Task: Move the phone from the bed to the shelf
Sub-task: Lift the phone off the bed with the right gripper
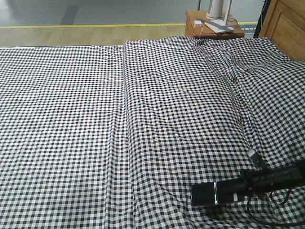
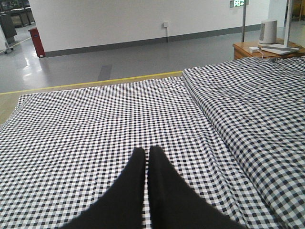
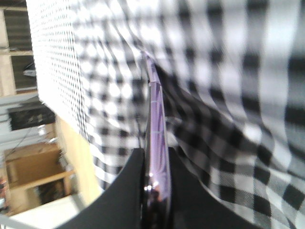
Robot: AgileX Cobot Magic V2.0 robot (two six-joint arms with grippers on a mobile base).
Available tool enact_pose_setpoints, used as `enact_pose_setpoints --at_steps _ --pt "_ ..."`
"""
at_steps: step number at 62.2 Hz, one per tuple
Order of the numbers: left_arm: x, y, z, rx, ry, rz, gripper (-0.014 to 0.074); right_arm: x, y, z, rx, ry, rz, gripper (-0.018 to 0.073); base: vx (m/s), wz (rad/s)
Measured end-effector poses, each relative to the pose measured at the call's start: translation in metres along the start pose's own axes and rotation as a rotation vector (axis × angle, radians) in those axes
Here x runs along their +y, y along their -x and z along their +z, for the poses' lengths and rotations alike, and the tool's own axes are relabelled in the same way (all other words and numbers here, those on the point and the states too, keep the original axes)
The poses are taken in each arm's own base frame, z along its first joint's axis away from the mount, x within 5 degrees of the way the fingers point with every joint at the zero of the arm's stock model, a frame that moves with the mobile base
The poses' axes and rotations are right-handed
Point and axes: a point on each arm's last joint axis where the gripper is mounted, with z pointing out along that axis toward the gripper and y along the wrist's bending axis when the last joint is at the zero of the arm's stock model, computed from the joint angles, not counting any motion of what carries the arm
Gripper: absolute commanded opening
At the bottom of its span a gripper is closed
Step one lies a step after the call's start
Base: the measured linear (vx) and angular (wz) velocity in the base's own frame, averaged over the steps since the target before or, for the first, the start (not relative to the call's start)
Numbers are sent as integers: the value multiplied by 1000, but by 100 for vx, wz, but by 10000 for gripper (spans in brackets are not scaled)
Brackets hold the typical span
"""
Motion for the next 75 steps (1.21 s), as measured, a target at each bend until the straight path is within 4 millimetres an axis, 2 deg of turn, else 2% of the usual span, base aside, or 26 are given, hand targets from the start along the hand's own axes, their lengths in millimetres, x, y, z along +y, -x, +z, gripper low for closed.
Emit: enact_pose_setpoints --at_steps 24,32,38,56,75 --pt "0 0 0 0 0 0 1 90 -1 -59 -67 -59 -169 -3 0 0" --pt "0 0 0 0 0 0 1 128 -4 -80 -120 -80 -230 -3 0 0" --pt "0 0 0 0 0 0 1 163 -6 -93 -151 -106 -307 -3 0 0" --pt "0 0 0 0 0 0 1 289 -22 -87 -130 -102 -617 -3 0 0" --pt "0 0 0 0 0 0 1 382 -64 -77 -104 -55 -855 -3 0 0"
